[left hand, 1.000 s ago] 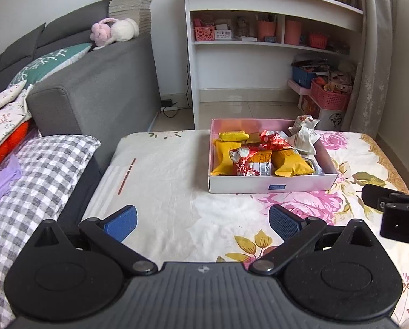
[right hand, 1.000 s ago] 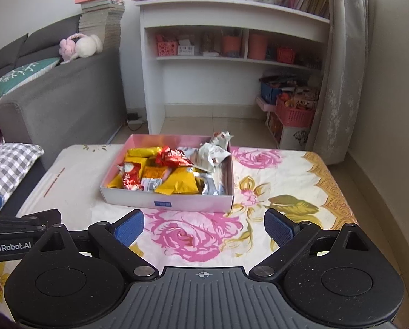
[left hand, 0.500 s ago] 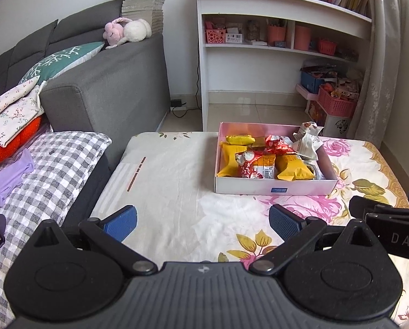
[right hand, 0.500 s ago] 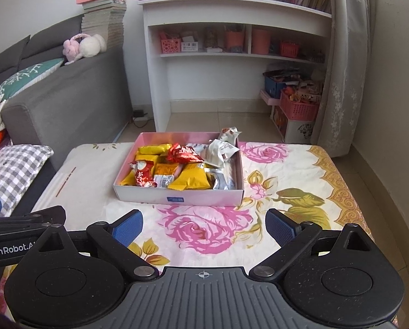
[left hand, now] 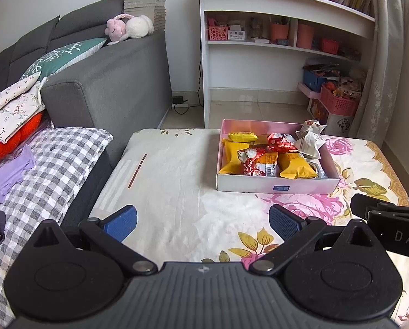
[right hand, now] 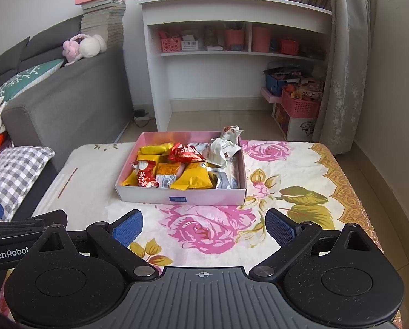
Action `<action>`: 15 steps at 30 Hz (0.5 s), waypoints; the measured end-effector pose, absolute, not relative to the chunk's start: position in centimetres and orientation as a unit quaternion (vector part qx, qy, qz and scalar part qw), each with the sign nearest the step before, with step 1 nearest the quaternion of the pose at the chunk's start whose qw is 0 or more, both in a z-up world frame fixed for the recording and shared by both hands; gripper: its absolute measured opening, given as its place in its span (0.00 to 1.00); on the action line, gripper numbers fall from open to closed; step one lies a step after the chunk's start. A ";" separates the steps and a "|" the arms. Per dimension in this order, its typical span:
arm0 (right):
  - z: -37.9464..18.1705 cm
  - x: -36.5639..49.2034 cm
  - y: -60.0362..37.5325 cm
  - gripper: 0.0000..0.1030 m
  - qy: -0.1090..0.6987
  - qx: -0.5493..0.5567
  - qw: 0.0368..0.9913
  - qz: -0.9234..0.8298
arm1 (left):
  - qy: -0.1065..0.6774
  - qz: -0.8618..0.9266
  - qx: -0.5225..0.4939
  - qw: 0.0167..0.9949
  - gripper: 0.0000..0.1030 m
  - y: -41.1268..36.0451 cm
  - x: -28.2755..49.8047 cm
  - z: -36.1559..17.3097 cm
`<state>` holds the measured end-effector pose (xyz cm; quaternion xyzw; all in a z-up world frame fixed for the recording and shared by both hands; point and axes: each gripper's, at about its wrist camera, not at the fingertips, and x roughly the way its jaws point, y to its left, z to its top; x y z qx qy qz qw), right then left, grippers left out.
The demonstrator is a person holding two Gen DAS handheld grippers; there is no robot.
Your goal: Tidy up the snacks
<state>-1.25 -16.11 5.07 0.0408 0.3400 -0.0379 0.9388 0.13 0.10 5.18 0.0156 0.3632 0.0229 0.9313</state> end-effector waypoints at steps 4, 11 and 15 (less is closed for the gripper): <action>5.1 -1.3 -16.0 0.95 0.338 0.041 0.939 -0.038 | 0.363 0.022 0.016 0.931 1.00 0.0 0.1 5.2; 5.2 -1.3 -16.0 0.95 0.337 0.041 0.940 -0.038 | 0.364 0.024 0.013 0.931 1.00 0.0 0.0 5.2; 5.4 -1.4 -16.1 0.95 0.335 0.041 0.941 -0.038 | 0.364 0.025 0.012 0.931 1.00 0.1 0.0 5.2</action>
